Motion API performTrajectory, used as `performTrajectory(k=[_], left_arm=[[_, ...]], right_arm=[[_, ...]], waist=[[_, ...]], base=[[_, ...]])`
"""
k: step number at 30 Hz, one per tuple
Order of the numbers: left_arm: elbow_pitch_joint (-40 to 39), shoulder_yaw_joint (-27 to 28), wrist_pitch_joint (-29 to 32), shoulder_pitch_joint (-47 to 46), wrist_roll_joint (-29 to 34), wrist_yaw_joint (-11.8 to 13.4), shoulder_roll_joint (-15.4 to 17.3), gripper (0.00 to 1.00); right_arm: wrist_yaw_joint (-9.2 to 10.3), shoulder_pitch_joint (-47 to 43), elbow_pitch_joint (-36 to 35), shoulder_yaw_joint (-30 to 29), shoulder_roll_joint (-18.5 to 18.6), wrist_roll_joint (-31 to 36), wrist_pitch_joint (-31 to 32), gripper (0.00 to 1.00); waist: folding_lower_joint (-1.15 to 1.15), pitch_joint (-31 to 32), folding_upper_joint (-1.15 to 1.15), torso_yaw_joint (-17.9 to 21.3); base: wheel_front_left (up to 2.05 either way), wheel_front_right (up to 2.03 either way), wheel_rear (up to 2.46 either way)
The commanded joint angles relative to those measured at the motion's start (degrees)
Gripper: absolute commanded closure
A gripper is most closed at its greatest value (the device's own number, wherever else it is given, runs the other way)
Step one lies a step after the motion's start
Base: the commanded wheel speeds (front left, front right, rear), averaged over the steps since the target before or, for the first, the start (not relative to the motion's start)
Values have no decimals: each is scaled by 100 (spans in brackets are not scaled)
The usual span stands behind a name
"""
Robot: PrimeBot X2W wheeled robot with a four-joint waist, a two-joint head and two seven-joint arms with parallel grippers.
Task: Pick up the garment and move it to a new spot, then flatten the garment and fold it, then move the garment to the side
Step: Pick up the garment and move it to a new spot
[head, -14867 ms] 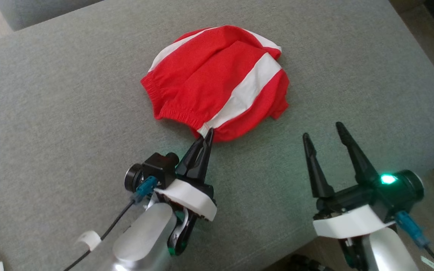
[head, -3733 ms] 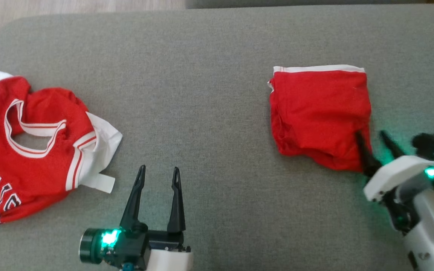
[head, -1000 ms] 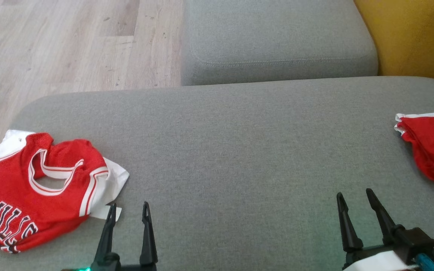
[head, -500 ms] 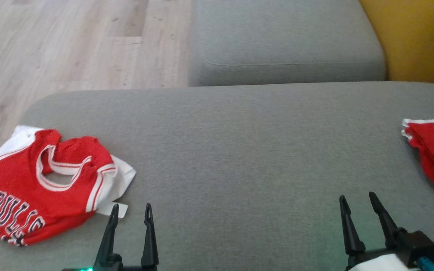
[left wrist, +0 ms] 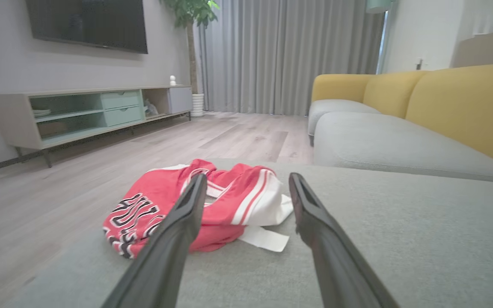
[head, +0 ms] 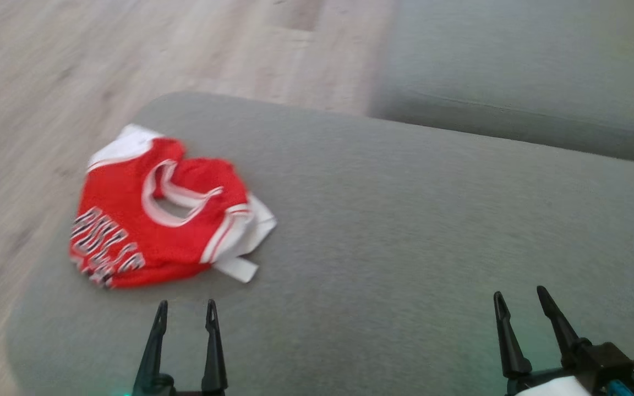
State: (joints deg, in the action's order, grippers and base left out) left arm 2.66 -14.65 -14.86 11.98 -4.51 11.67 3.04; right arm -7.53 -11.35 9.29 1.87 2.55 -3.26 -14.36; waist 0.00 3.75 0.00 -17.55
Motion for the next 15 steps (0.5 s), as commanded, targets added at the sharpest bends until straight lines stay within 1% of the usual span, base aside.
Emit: performTrajectory(k=[1,5,8,12,15], left_arm=[[-232,195,-14,-179,29,36,-16,0],[-312,199,-14,-214,-7,78,-16,0],[-413,232,-14,-331,-60,138,-16,0],[-626,345,-14,-864,-73,193,-16,0],[-784,510,-14,-1563,-6,142,-14,0]], right_arm=[[4,221,-183,116,45,53,-63,0],[4,225,-181,90,65,106,-63,0],[4,270,-212,113,194,150,-63,0],[4,425,-309,58,503,202,-63,0],[4,584,-418,12,865,234,-63,0]], waist=[[0,-151,0,-528],[0,-311,0,-866],[0,-577,0,-971],[0,-1123,0,-995],[0,-1682,0,-960]], base=[[0,0,0],[0,0,0],[0,0,0],[0,0,0],[0,0,0]])
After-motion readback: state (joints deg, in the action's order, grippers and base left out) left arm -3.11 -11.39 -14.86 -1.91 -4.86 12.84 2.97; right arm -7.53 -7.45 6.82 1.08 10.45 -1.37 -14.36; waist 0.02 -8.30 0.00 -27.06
